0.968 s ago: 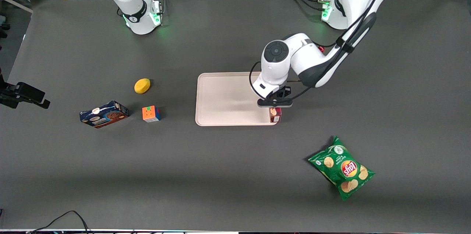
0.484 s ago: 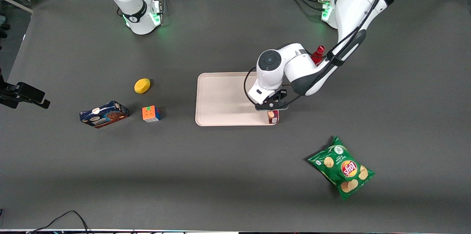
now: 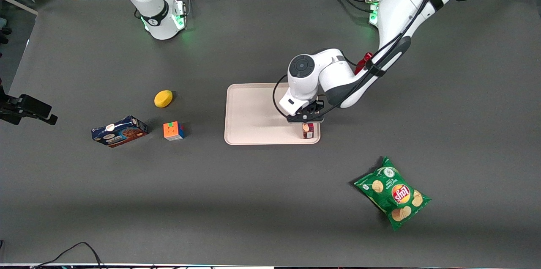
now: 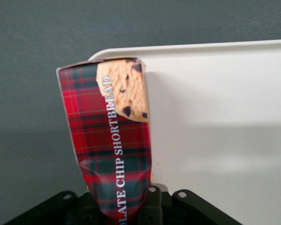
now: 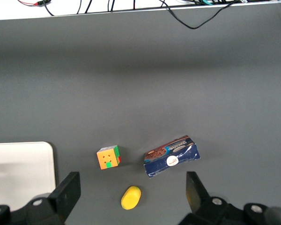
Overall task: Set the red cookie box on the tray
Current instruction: 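Lower the box onto the tray and open the left gripper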
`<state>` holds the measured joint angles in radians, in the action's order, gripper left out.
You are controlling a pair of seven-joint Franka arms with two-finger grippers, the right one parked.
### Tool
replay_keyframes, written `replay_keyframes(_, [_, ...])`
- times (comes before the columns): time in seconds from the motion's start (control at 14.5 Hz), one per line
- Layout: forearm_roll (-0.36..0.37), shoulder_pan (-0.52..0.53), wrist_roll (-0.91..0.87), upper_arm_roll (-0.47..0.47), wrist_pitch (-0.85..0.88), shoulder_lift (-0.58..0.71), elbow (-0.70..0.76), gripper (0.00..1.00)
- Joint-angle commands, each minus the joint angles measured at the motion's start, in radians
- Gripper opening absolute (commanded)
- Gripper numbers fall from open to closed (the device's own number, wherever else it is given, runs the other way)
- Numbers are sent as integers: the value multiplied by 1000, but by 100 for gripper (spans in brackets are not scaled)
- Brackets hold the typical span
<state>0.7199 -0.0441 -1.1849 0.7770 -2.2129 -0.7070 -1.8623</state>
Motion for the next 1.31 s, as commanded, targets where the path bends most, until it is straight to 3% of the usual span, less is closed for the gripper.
replay_keyframes(0.0, [78, -8, -30, 1, -13, -40, 18, 38])
replay_keyframes(0.07, [78, -7, -30, -1, -13, -42, 18, 74])
replay_keyframes(0.14, [78, -5, -30, 1, -13, -42, 20, 100])
replay_keyframes(0.62, [72, 6, -10, 10, 5, -19, 40, 100])
replay_keyframes(0.97, [44, 20, 73, 27, 19, 85, 49, 100])
replay_keyframes(1.11, [-35, 48, 182, 39, 74, 179, 66, 100])
replay_keyframes(1.24, [-211, 62, 404, 30, 218, 305, 141, 100])
